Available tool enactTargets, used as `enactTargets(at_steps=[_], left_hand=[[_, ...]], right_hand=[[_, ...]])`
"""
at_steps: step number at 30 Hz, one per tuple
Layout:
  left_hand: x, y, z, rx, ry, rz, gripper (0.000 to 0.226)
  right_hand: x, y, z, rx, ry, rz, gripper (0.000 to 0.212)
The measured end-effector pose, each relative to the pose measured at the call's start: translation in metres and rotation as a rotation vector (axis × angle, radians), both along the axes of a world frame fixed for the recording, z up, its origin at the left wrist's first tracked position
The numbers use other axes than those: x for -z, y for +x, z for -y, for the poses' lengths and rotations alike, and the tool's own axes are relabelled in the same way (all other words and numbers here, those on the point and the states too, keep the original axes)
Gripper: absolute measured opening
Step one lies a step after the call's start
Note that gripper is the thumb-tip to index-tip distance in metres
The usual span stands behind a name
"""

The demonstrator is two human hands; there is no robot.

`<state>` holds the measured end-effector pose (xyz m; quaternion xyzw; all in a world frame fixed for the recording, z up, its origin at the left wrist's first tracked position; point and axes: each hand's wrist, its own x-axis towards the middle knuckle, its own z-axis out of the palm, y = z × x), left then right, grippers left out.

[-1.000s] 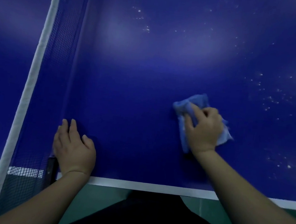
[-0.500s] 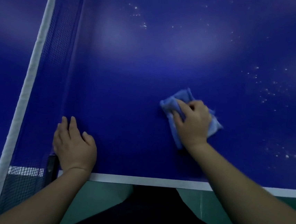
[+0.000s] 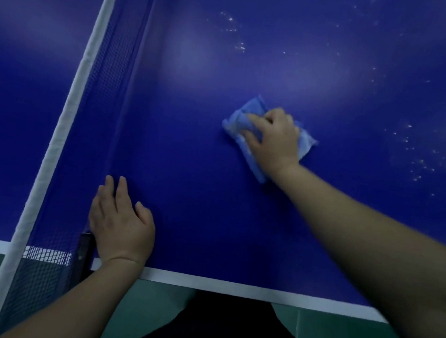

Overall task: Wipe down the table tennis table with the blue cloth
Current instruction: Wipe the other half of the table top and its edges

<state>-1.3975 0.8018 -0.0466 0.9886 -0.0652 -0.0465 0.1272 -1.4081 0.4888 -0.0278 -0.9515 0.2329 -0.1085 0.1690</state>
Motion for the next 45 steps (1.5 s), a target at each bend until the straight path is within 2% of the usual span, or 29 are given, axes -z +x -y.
enactTargets(at_steps=[2, 5, 7, 9, 11, 13, 14, 16, 18, 20, 21, 24, 28, 30, 32, 34, 35, 37, 41, 42, 43, 45], left_hand=[[0.001, 0.000, 0.000, -0.006, 0.005, 0.000, 0.061], [0.000, 0.000, 0.000, -0.007, 0.011, -0.009, 0.061], [-0.002, 0.000, 0.001, -0.008, 0.013, -0.023, 0.061], [-0.004, -0.001, 0.002, -0.009, 0.015, -0.040, 0.061], [-0.006, -0.001, 0.002, 0.002, 0.024, -0.056, 0.061], [-0.007, 0.002, 0.003, 0.045, 0.019, -0.063, 0.059], [-0.008, 0.006, 0.006, 0.074, 0.002, -0.061, 0.056], [-0.009, 0.023, 0.019, 0.127, -0.046, -0.032, 0.053], [-0.014, 0.051, 0.045, 0.171, -0.087, 0.006, 0.055], [-0.016, 0.084, 0.075, 0.227, -0.110, 0.022, 0.056], [-0.016, 0.101, 0.090, 0.264, -0.111, 0.025, 0.055], [-0.014, 0.147, 0.127, 0.343, -0.079, 0.013, 0.057], [-0.005, 0.175, 0.149, 0.306, -0.018, -0.036, 0.061], [-0.002, 0.175, 0.148, 0.308, 0.003, -0.017, 0.062], [-0.002, 0.174, 0.148, 0.307, 0.003, -0.006, 0.061], [-0.004, 0.174, 0.149, 0.300, -0.004, -0.012, 0.060], [-0.005, 0.174, 0.150, 0.298, -0.006, -0.015, 0.060], [-0.006, 0.174, 0.150, 0.291, -0.007, -0.022, 0.060], [-0.004, 0.174, 0.150, 0.274, -0.008, -0.026, 0.058], [-0.003, 0.175, 0.150, 0.273, -0.005, -0.024, 0.058], [-0.003, 0.175, 0.150, 0.276, -0.002, -0.022, 0.059], [-0.004, 0.174, 0.150, 0.281, 0.006, -0.024, 0.060]], right_hand=[[0.002, 0.023, 0.043, 0.075, -0.013, -0.052, 0.037], [0.007, 0.015, 0.083, 0.556, 0.003, -0.019, 0.039], [0.011, 0.004, 0.057, 0.717, 0.016, -0.002, 0.039], [0.012, 0.005, 0.014, 0.570, 0.031, 0.010, 0.036], [0.010, 0.020, -0.008, 0.243, 0.032, -0.002, 0.033], [0.004, 0.045, 0.001, -0.023, 0.006, -0.012, 0.033], [0.003, 0.058, 0.014, -0.063, -0.010, -0.019, 0.034], [0.004, 0.077, 0.049, 0.060, -0.028, -0.034, 0.036], [0.007, 0.078, 0.077, 0.335, 0.006, -0.012, 0.037], [0.010, 0.065, 0.070, 0.553, 0.033, 0.017, 0.038], [0.013, 0.059, 0.056, 0.585, 0.044, 0.034, 0.037], [0.015, 0.063, 0.013, 0.383, 0.062, 0.057, 0.033], [0.006, 0.130, 0.039, 0.022, 0.013, 0.018, 0.033], [0.007, 0.155, 0.074, 0.065, -0.004, -0.009, 0.035], [0.009, 0.156, 0.100, 0.288, 0.016, 0.007, 0.036], [0.010, 0.139, 0.093, 0.501, 0.038, 0.029, 0.035], [0.010, 0.131, 0.078, 0.530, 0.051, 0.043, 0.033], [0.009, 0.130, 0.046, 0.395, 0.065, 0.039, 0.030], [0.002, 0.199, 0.041, -0.230, 0.035, -0.003, 0.031], [0.001, 0.220, 0.050, -0.309, 0.001, -0.023, 0.034], [0.001, 0.237, 0.065, -0.302, -0.025, -0.045, 0.035], [0.006, 0.254, 0.096, -0.045, -0.027, -0.042, 0.036]])
